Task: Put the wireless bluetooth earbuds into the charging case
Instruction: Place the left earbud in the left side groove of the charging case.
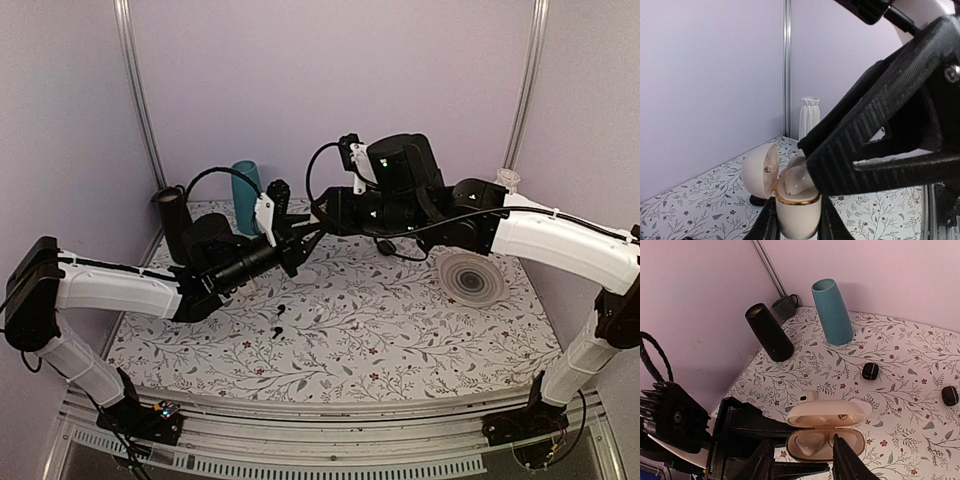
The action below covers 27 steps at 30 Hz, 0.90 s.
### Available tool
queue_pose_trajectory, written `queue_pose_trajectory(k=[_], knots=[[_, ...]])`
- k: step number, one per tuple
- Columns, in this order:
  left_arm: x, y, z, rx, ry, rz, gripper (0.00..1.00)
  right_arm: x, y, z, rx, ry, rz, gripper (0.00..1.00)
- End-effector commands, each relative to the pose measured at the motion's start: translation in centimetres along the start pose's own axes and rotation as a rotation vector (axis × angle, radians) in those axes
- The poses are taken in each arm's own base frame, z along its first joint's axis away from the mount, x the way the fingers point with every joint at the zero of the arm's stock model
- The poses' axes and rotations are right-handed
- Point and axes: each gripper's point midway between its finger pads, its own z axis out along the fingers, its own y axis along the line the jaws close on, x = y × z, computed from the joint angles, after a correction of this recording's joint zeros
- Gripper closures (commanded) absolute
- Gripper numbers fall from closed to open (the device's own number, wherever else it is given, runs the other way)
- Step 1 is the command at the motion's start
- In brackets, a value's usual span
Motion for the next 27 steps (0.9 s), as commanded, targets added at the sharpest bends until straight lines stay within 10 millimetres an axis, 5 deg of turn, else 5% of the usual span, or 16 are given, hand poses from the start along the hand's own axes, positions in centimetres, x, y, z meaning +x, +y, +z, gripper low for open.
queue_pose_trajectory(k=[1, 18, 27], knots=[[-3.7, -0.6, -0.4, 0.018, -0.141, 0.017, 1.00, 1.8, -3.8, 0.9, 0.182, 0.078, -0.018, 0.57], [-2.7, -0.9, -0.6, 0.047, -0.119, 0.002, 1.00, -1.0, -1.3, -1.4, -0.036, 0.012, 0.022, 0.47], [-2.7, -1.1, -1.0, 0.063, -0.108, 0.004, 1.00, -2.7, -1.9, -3.2, -0.203, -0.040, 0.093, 0.41]])
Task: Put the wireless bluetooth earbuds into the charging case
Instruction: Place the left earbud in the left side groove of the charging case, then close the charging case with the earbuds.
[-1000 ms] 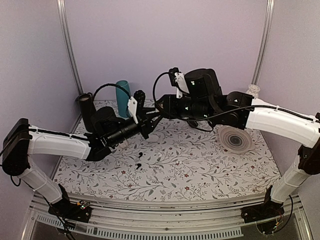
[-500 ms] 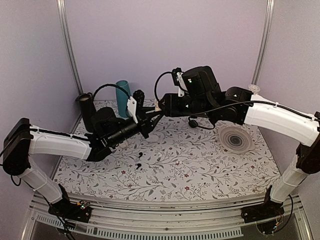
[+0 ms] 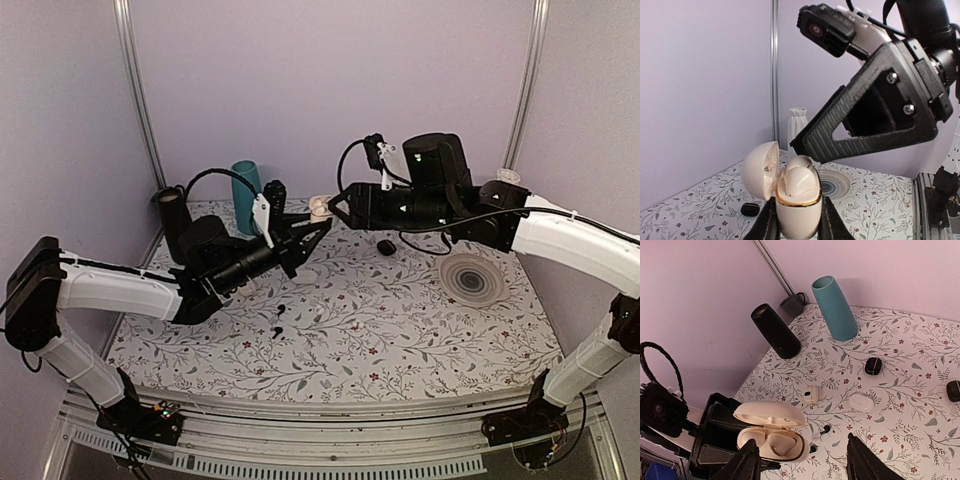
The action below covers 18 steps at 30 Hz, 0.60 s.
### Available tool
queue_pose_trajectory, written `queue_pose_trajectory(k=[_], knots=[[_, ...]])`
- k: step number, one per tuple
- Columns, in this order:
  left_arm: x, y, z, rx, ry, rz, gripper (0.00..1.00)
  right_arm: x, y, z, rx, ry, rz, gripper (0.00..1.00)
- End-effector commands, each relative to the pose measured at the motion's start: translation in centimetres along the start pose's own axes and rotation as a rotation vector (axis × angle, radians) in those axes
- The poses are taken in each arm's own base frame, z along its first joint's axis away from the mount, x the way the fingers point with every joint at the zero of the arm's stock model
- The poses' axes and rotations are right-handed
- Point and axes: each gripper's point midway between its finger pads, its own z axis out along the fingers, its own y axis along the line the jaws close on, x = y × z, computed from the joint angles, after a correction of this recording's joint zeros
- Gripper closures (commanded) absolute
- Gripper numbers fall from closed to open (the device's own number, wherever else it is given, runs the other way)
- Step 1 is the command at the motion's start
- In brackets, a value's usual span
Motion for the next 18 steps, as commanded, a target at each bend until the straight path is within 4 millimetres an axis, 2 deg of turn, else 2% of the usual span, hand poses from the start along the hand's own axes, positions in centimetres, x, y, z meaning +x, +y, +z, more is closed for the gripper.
queue_pose_trajectory(k=[1, 9, 18], knots=[[-1.9, -0.5, -0.7, 0.025, -0.055, 0.003, 1.00, -2.3, 1.2, -1.9, -0.145, -0.066, 0.031, 0.40], [-2.2, -1.3, -1.2, 0.068, -0.059, 0.003, 1.00, -2.1, 0.8, -2.0, -0.175, -0.059, 0.029, 0.38], [-3.3, -3.8, -2.4, 0.211, -0.082, 0.005, 1.00, -3.2, -0.2, -3.1, -0.308, -0.066, 0.046, 0.38]])
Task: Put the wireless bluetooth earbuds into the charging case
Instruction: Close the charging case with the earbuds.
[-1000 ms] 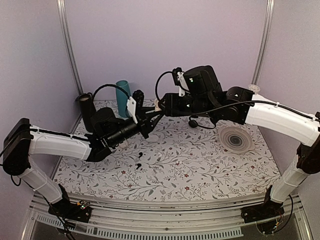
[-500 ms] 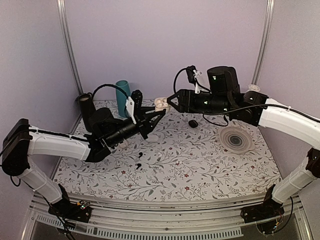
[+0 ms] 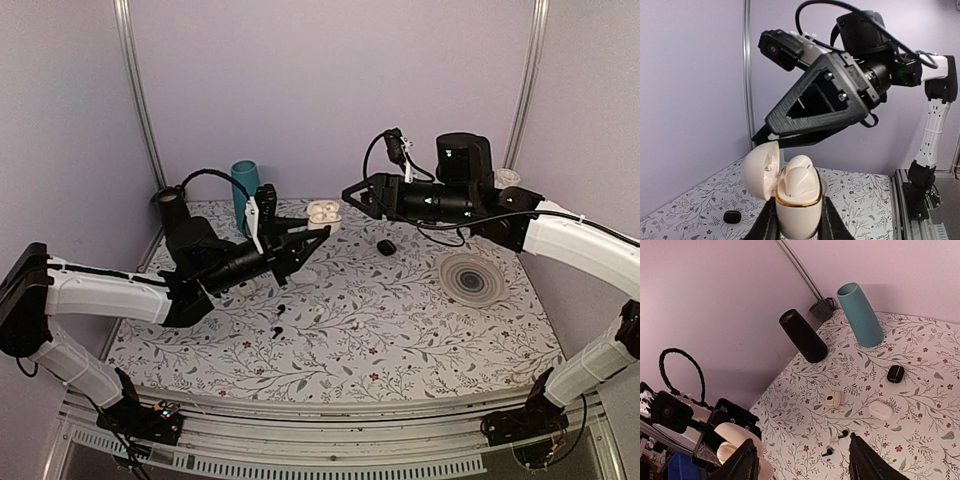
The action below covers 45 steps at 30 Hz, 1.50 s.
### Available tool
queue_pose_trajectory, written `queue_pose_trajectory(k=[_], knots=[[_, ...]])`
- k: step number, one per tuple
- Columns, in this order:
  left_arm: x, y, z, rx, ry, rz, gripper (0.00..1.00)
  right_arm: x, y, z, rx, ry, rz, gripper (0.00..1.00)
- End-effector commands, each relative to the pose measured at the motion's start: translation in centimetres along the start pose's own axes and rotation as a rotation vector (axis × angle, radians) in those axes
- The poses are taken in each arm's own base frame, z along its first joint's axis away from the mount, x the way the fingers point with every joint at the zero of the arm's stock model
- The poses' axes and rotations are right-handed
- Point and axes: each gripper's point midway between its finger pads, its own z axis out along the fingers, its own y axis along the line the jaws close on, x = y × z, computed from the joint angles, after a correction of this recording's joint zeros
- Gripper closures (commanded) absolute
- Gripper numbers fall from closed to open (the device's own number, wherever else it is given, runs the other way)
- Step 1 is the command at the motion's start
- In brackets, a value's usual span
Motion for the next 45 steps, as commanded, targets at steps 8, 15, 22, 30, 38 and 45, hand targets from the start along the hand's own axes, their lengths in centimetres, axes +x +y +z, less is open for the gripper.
queue_pose_trajectory(k=[8, 15, 22, 30, 38, 45], knots=[[-3.9, -4.7, -1.6, 0.265, -0.093, -0.006, 1.00, 0.7, 2.2, -1.0, -0.297, 0.086, -0.072, 0.47], [-4.6, -5.6, -1.3, 0.333, -0.100, -0.031, 1.00, 2.4, 5.2, -1.1, -0.485, 0.150, -0.121, 0.55], [-4.0, -4.9, -0.8, 0.316, -0.088, -0.050, 1.00, 3.5, 7.3, -1.3, -0.556, 0.187, -0.185, 0.55], [-2.8, -4.1, -0.4, 0.294, -0.059, -0.095, 1.00, 2.6, 7.7, -2.2, -0.552, 0.137, -0.210, 0.54], [-2.6, -3.8, -0.4, 0.290, -0.054, -0.123, 1.00, 1.7, 7.0, -2.7, -0.479, 0.071, -0.220, 0.49], [-2.6, -3.6, -0.6, 0.282, -0.051, -0.129, 1.00, 0.6, 6.7, -3.8, -0.442, -0.002, -0.244, 0.37]])
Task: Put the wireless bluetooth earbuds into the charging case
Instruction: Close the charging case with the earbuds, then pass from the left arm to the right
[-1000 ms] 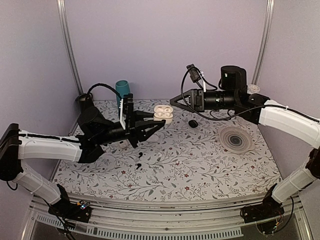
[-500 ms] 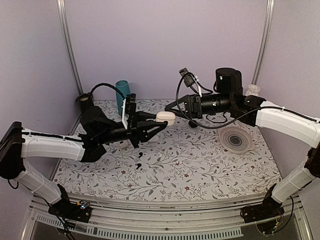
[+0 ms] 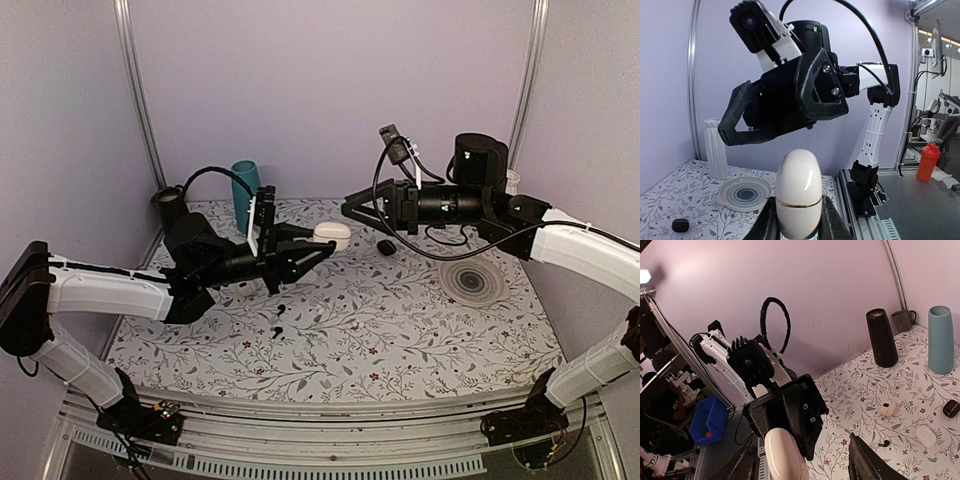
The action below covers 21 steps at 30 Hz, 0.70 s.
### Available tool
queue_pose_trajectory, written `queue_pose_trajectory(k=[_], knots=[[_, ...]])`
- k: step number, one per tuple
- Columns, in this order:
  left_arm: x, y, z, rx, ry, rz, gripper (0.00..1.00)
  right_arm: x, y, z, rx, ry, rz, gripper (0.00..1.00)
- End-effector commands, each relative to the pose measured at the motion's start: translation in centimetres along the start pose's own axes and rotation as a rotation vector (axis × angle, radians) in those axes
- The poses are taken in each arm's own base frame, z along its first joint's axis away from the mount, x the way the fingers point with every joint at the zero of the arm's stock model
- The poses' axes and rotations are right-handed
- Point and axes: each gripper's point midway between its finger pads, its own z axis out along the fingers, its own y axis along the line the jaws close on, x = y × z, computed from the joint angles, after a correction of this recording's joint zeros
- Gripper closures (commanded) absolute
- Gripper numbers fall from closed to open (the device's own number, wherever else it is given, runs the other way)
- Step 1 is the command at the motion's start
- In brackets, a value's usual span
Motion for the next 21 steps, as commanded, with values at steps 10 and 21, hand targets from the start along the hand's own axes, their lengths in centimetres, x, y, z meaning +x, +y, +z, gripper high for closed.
queue_pose_trajectory(k=[10, 21], knots=[[-1.7, 1.1, 0.2, -0.018, -0.032, -0.061, 1.00, -0.2, 0.8, -1.7, -0.003, -0.115, -0.106, 0.29], [-2.0, 1.0, 0.8, 0.022, -0.058, -0.189, 1.00, 0.8, 1.6, -0.7, -0.107, -0.116, -0.086, 0.39]])
